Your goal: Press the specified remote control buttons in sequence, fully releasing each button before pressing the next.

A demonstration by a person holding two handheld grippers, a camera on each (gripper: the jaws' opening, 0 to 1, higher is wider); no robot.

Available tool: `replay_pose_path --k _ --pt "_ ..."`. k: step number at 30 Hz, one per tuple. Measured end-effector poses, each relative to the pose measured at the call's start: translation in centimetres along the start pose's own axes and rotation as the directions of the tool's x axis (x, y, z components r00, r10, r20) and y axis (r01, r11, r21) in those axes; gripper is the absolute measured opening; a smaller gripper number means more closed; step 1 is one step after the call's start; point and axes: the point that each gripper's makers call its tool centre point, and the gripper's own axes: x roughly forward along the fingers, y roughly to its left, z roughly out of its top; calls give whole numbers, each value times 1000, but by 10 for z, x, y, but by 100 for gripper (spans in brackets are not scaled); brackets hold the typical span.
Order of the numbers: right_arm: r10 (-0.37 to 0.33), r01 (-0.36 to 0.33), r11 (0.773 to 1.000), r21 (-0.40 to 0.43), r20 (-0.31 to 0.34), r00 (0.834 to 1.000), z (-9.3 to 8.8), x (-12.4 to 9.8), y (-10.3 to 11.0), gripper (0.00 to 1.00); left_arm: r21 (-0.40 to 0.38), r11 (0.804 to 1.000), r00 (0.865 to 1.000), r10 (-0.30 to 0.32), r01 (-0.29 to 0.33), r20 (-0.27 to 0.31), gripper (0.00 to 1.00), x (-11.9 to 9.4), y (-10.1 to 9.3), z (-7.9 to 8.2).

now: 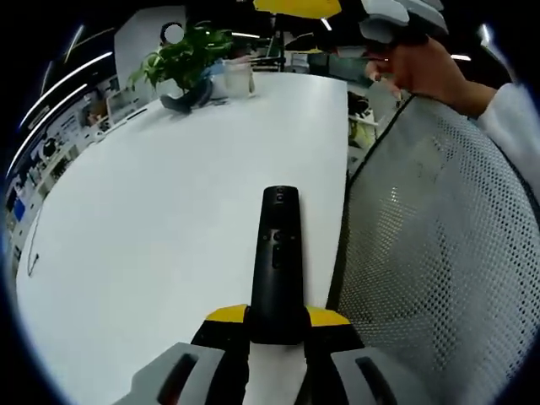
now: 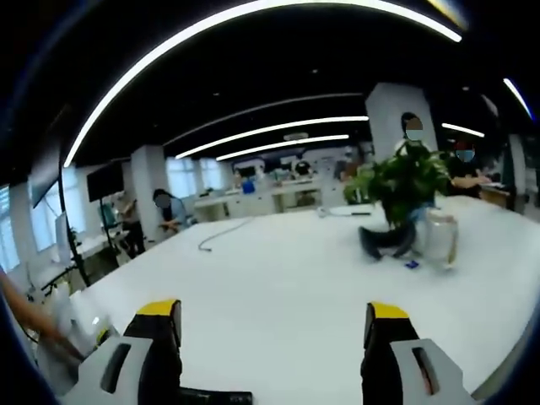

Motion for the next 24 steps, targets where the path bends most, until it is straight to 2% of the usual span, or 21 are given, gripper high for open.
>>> replay_pose_path --k 9,15,18,24 --pt "12 -12 1000 -9 2 1000 0 0 3 89 71 997 999 24 -21 -43 23 -4 33 4" --pt "12 -12 1000 -3 -10 1000 -2 1 2 89 88 995 997 51 -46 -59 23 -6 62 9" --pt "15 -15 1000 -2 13 1000 2 0 3 89 95 994 996 62 -56 -70 23 -5 75 10" --pt "20 -20 1000 -18 8 1000 1 1 5 91 119 989 992 93 -83 -82 23 -5 100 17"
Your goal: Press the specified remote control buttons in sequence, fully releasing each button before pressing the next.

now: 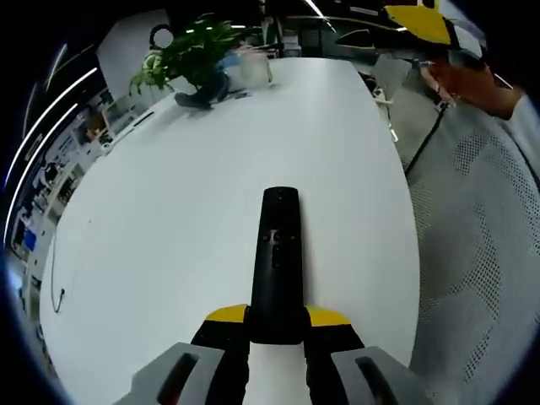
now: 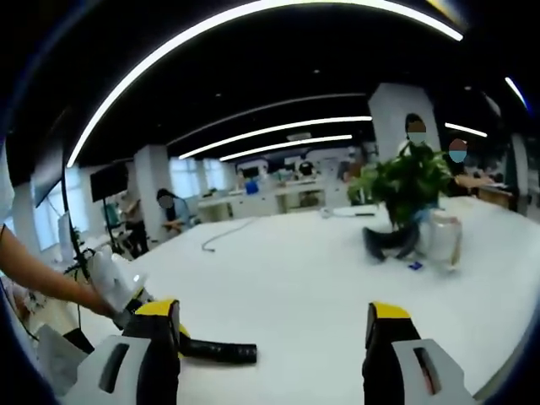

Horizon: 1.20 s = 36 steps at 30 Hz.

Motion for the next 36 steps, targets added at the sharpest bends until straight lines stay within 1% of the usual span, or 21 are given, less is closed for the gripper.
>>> replay_pose_path --k 5,8,11,15,21,25,32,36 --pt "5 -5 1000 -27 -13 1000 -2 1 3 90 17 1000 1000 10 -10 -17 23 3 19 0" --pt "2 -2 1000 -18 -9 1000 -1 0 1 90 37 999 999 23 -22 -29 23 4 31 0" --pt "-8 8 1000 -3 -14 1000 -2 1 -2 89 43 999 999 31 -29 -36 23 5 41 3" --pt "-11 11 1000 -2 -23 1000 -4 1 -2 88 70 997 998 38 -35 -50 23 7 57 5" --pt "-9 9 1000 -12 -45 999 -8 3 -1 87 105 994 996 38 -29 -82 23 13 78 4" --pt "-13 12 1000 -15 -56 998 -10 3 -1 86 111 993 995 36 -25 -98 23 18 93 3" --pt "-26 24 999 -21 -71 997 -13 4 -4 85 128 992 990 36 -18 -136 23 29 112 -1" --pt "-30 28 999 -26 -78 997 -14 4 -4 85 139 990 989 40 -20 -145 23 33 125 0"
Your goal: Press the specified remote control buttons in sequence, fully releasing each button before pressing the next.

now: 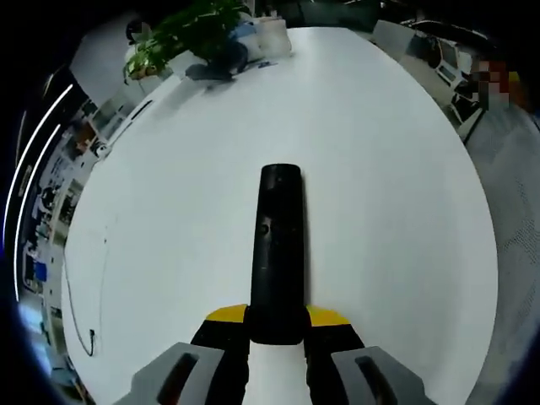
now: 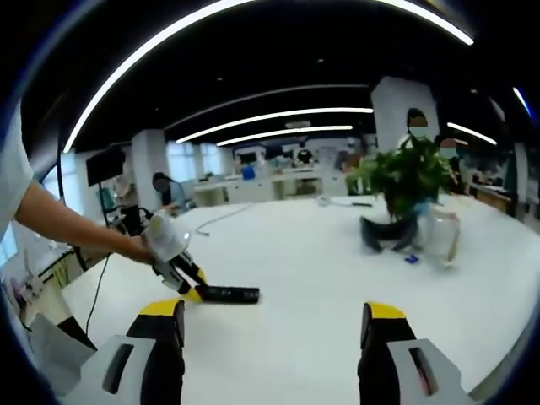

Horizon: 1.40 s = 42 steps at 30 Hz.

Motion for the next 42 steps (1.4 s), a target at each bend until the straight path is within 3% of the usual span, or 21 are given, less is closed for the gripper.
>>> replay_pose_path --k 18,30,42 --pt "-12 11 1000 -23 -42 999 -8 4 0 84 40 999 1000 10 -9 -23 23 9 37 7" --pt "-17 15 999 -37 -64 998 -12 5 -1 83 83 995 997 53 -48 -60 23 12 78 9" --pt "-25 23 999 -34 -67 997 -12 7 -4 83 122 992 995 37 -26 -92 23 18 92 5"
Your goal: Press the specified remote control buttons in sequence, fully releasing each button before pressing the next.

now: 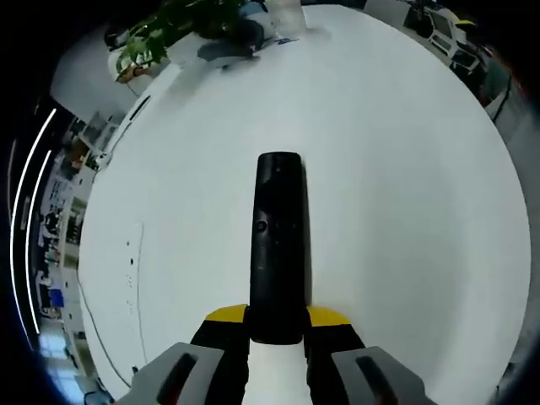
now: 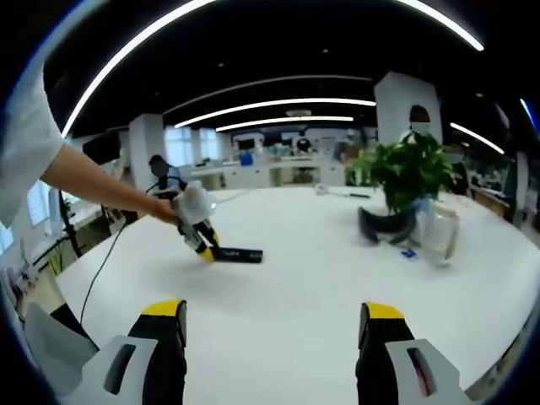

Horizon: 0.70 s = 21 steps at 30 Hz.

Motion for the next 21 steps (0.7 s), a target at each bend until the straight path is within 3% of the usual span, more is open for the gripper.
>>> replay_pose_path --k 5,7,11,14,17,21 --pt "7 -7 1000 -2 -7 1000 -1 1 1 83 -5 999 998 -48 48 32 24 2 1 -1" --pt "12 -12 1000 -8 -4 1000 0 1 3 82 -12 999 998 -40 41 44 25 2 1 -1" --pt "14 -14 1000 -15 6 1000 2 1 4 82 -20 999 998 31 -30 56 31 0 6 -1" --pt "12 -11 1000 -11 12 1000 3 0 3 83 -92 992 994 96 -90 58 34 -2 12 -4" --pt "9 -9 1000 -9 21 1000 4 0 2 83 -215 968 986 151 -132 74 38 -4 15 -9" --pt "13 -13 1000 -17 28 1000 6 0 4 83 -375 910 971 223 -176 85 44 -7 19 -17"
